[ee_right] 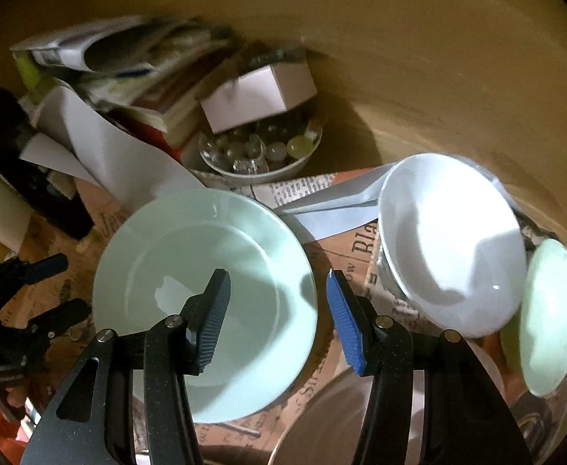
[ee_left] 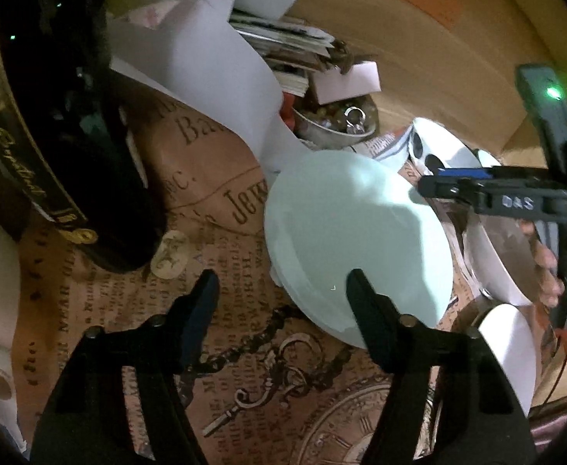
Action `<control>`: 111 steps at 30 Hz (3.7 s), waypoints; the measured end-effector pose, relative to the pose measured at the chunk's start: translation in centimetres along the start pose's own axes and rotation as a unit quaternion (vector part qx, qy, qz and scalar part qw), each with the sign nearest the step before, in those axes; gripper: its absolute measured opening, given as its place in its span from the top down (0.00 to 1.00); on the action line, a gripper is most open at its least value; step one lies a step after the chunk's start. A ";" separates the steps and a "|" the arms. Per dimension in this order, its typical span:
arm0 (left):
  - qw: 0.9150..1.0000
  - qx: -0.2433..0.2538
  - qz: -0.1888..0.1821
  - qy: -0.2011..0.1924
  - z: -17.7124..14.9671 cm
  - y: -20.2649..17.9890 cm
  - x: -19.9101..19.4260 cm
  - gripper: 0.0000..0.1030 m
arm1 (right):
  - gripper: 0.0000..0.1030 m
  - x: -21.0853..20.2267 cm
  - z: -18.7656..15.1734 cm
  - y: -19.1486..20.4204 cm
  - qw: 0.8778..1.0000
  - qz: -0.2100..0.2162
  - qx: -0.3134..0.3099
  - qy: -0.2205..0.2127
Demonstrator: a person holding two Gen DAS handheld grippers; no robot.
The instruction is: Organize plates and bowls
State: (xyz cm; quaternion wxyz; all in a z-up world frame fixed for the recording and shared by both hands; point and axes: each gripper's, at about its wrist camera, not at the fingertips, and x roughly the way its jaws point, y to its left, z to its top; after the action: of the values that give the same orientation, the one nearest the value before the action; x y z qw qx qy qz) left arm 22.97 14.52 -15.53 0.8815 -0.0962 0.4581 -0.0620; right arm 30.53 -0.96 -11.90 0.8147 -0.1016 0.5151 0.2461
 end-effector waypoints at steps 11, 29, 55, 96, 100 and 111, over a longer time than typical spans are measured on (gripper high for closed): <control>0.999 0.005 -0.030 0.034 -0.7 -0.3 1.4 0.69 | 0.60 3.3 1.4 -0.4 0.998 -0.012 -0.013 0.068; 0.997 0.015 -0.050 0.051 -0.6 -1.5 3.1 0.77 | 0.73 5.6 1.6 -0.5 0.996 0.001 -0.013 0.089; 0.998 0.005 -0.023 -0.054 -1.6 -1.7 -5.5 0.77 | 0.73 -3.1 -3.2 2.4 0.999 0.031 0.009 -0.019; 0.996 0.047 -0.012 -0.079 -10.8 -10.8 -9.0 0.77 | 0.73 -12.1 -17.7 0.1 0.994 0.028 0.063 -0.084; 0.996 0.050 -0.013 -0.074 -11.7 -11.4 -8.8 0.77 | 0.73 -12.2 -18.9 -0.4 0.993 0.035 0.073 -0.081; 0.996 0.057 -0.011 -0.064 -13.3 -12.8 -8.0 0.77 | 0.73 -11.2 -21.9 -1.1 0.992 0.045 0.096 -0.064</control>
State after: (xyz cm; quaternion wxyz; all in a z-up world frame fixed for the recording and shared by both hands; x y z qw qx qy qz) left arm 7.21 2.16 -13.73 0.9124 -0.0548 0.3951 -0.0914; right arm 9.91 -14.44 -11.85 0.8401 0.0165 0.4874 0.2375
